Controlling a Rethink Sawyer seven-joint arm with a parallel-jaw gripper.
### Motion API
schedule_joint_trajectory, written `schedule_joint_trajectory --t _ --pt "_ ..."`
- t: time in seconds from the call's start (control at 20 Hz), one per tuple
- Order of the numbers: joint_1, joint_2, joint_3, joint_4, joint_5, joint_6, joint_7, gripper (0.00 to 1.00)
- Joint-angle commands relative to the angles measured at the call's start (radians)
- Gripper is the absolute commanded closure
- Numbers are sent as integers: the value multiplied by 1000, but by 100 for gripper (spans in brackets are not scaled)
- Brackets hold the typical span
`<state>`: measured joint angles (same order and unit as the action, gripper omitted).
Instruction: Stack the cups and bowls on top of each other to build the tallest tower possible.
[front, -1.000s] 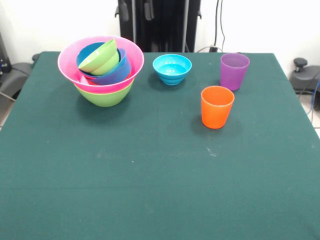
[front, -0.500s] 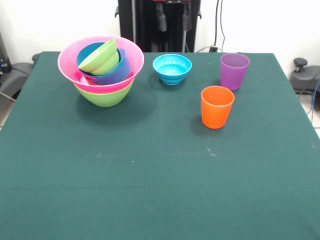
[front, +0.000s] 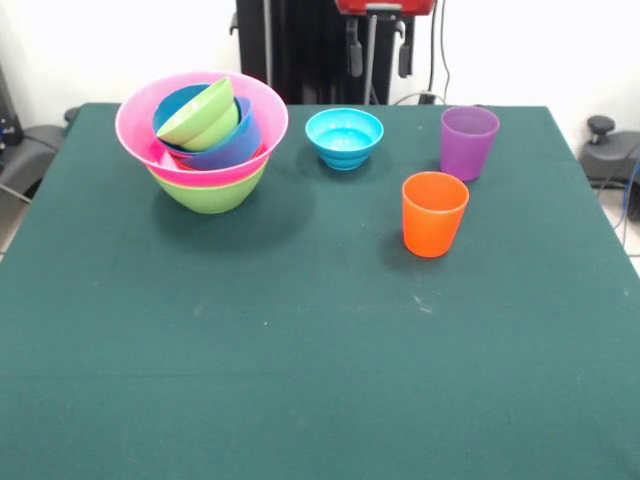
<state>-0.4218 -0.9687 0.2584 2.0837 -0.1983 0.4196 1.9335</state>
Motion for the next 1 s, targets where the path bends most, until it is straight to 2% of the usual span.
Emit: schedule_joint_trajectory --t 0.05,0.2,0.4,0.6,1.0 --pt "20 109 -79 -108 -48 -51 118 0" --pt "-17 127 -56 -84 -41 -76 89 0" --pt "-19 154 -63 -79 -51 -105 89 0" --pt "1 201 -89 -66 -60 -172 107 0" --pt "35 266 -118 -76 -44 -219 111 0"
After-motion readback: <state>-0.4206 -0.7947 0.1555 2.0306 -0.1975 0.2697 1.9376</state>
